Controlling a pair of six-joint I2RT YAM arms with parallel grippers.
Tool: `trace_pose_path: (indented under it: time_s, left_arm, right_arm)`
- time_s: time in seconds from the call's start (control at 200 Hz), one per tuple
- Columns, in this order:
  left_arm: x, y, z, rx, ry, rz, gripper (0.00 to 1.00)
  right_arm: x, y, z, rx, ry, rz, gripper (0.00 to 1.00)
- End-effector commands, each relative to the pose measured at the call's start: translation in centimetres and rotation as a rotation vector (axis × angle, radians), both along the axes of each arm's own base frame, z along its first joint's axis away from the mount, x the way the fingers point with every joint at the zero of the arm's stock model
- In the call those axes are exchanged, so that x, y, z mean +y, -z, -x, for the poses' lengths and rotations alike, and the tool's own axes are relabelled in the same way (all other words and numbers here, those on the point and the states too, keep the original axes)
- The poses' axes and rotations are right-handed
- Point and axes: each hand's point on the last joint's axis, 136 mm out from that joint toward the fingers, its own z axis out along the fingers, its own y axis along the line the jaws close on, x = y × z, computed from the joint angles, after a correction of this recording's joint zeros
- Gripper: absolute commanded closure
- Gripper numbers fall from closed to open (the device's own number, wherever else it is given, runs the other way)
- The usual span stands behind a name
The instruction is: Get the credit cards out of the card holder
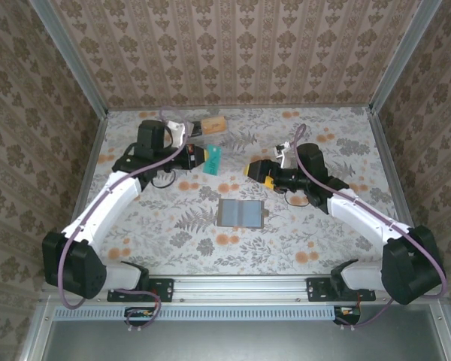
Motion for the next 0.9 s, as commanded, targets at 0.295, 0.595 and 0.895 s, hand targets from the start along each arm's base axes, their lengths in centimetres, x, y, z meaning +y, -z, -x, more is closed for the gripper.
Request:
trace_pose_path:
  time_s: [0.295,0.595,0.895]
  left_arm:
    - [6.1,5.3,-5.4,-0.353,0.195,-0.746,1.0]
    - [6.3,9.7,-8.6,-0.483,0.416,-1.008,1.0]
    - [4.2,11.8,-11.6,-0.601,0.538,-1.034,1.0]
  right_arm:
    - [-1.2,-1.9,-0.1,-0.07,0.025,0.06,0.0]
    - [-2.3,-1.8,-0.5,-0.066,0.057,0.08,0.0]
    - [-3.1,-1.6,-0.9,-0.052,0.074,0.095,0.0]
